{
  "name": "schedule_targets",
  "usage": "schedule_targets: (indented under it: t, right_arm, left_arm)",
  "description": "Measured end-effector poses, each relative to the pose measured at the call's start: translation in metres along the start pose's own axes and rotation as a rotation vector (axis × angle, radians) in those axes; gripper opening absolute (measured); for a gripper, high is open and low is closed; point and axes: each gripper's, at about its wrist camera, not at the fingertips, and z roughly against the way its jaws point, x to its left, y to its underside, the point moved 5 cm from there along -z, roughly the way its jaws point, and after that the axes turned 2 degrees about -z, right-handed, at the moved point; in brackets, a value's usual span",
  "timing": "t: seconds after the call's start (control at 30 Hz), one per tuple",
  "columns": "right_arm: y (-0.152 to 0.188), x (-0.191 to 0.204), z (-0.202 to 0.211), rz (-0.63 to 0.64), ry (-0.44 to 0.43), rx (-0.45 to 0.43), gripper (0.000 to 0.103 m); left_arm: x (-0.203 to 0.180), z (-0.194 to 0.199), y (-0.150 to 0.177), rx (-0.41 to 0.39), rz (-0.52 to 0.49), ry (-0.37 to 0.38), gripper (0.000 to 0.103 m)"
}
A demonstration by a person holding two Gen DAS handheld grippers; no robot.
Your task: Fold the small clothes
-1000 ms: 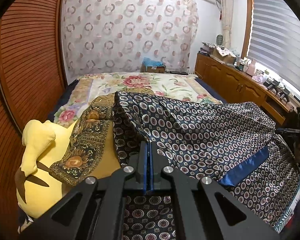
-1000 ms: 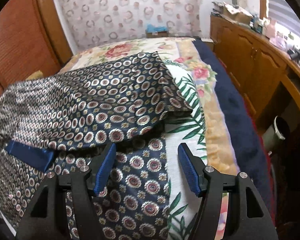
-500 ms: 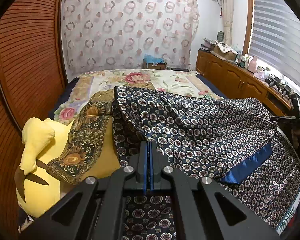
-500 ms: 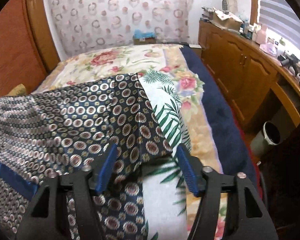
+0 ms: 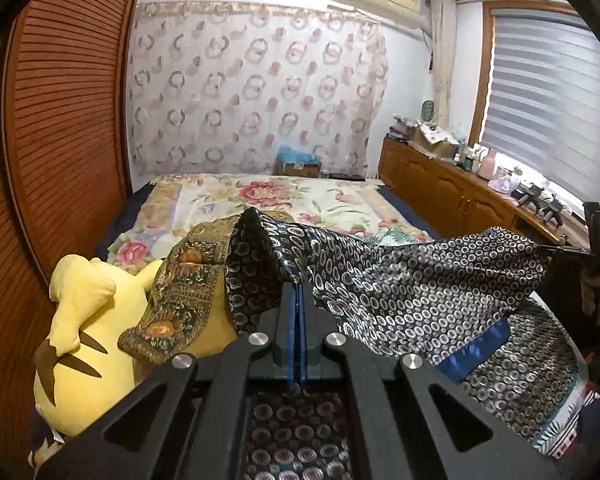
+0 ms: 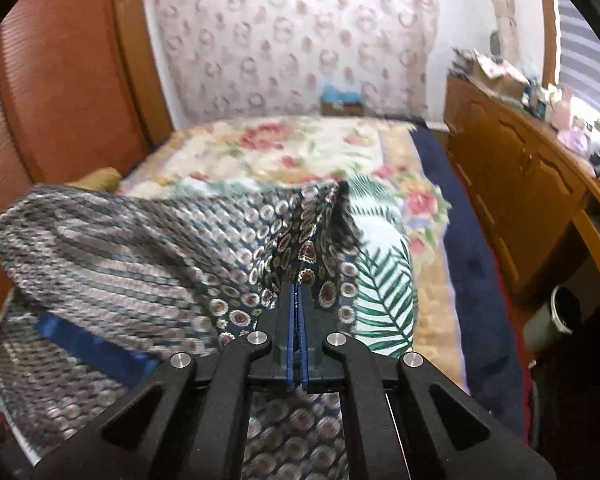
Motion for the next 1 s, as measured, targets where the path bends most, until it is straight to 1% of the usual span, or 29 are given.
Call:
schedule_targets:
  t: [0.07,0.13,0.27,0.33,0.43,0.6,0.67,0.73,0.8,0.93,1.0]
  right_arm:
    - [-0.001,0.008,0.016,0.009,-0.018,-0.016,0.0]
    - [-0.001,0.012,0.033,0.021,-0.015,-0.035,0.0]
    - [0.008,0.019,0.067,0.036,-0.022,-0.056,0.0]
    - [0.015,0.02,0.082,0.028,-0.036,-0.057,0.0]
    - [0.033,0.021,0.097,0.025,-0.051,-0.037,0.0]
    - [0.074,0.016,0.106,0.027,-0.02,0.026,0.0]
    - [0.091,0.011,0.106,0.002,-0.015,0.047,0.0]
    - [0.108,0.006,0.104,-0.022,-0.016,0.07,0.0]
    - [0.12,0.007,0.097,-0.017,-0.008,0.099,0.0]
    - [0.129,0.015,0.087,0.017,0.013,0.114,0.0]
    - [0.131,0.016,0.087,0.034,0.036,0.107,0.0]
  left_arm:
    - [0.001,0.01,0.005,-0.006,0.011,0.004,0.0]
    - [0.003,0.018,0.01,-0.009,0.02,0.006,0.0]
    - [0.01,0.037,0.023,-0.004,0.046,0.014,0.0]
    - [0.008,0.043,0.034,0.009,0.044,0.016,0.0]
    - [0.012,0.052,0.06,0.042,0.063,0.01,0.0]
    - [0.022,0.059,0.095,0.094,0.096,-0.03,0.0]
    - [0.026,0.056,0.106,0.119,0.105,-0.045,0.0]
    - [0.028,0.053,0.113,0.138,0.111,-0.055,0.0]
    - [0.03,0.049,0.117,0.153,0.112,-0.074,0.0]
    - [0.027,0.047,0.119,0.163,0.097,-0.1,0.001]
    - [0.024,0.047,0.118,0.167,0.081,-0.098,0.005]
